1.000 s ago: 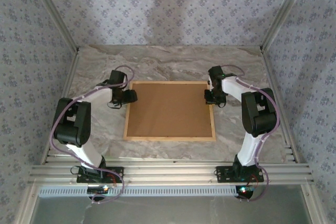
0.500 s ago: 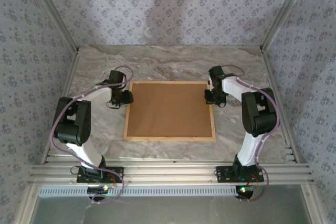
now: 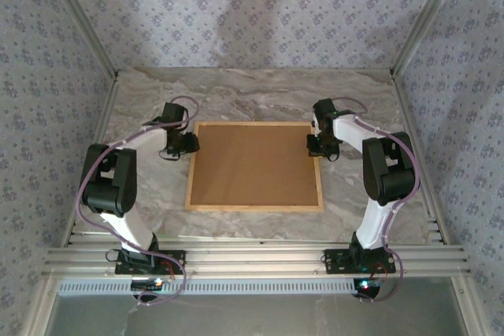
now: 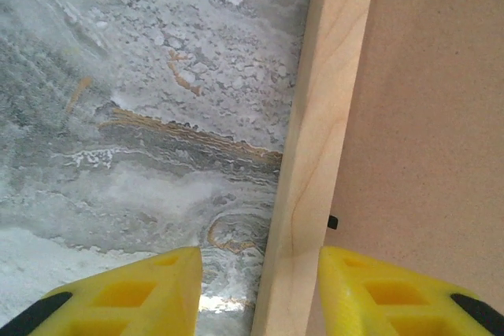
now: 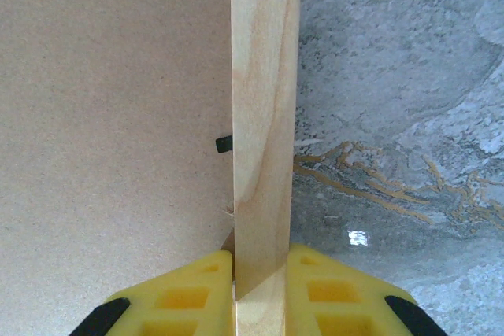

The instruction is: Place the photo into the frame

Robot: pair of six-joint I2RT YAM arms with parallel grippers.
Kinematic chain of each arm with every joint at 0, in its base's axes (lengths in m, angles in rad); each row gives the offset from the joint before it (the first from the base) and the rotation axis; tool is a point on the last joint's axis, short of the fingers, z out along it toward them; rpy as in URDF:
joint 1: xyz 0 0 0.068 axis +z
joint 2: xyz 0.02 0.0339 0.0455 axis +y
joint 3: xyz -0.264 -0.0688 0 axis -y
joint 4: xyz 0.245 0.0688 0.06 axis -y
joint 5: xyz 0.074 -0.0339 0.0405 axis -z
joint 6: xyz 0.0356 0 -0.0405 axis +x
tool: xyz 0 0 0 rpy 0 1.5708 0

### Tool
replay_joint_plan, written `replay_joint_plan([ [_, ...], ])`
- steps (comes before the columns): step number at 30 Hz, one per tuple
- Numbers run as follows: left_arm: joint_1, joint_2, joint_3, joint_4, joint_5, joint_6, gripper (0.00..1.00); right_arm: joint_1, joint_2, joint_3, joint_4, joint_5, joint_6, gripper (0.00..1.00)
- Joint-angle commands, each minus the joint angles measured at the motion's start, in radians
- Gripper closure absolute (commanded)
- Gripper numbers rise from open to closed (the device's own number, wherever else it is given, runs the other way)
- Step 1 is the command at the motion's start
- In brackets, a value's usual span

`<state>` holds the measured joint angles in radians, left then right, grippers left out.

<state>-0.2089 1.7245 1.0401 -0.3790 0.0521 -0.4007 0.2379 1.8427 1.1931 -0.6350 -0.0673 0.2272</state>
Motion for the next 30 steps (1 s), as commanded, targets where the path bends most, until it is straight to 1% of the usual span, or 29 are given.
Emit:
replay_joint_plan([
  [1,0.010,0.009,0.036,-0.011,-0.001,0.015,0.57,0.017,0.056,-0.029,-0.012,-0.045,-0.019,0.81],
  [15,0.008,0.069,0.032,0.011,0.045,0.013,0.58,0.015,0.056,-0.036,-0.005,-0.047,-0.019,0.81],
  [19,0.005,0.074,0.009,0.029,0.051,0.013,0.58,0.015,0.056,-0.038,0.000,-0.048,-0.018,0.81],
  [30,-0.023,0.140,0.001,0.018,0.057,0.033,0.55,0.018,0.060,-0.035,0.001,-0.042,-0.021,0.81],
])
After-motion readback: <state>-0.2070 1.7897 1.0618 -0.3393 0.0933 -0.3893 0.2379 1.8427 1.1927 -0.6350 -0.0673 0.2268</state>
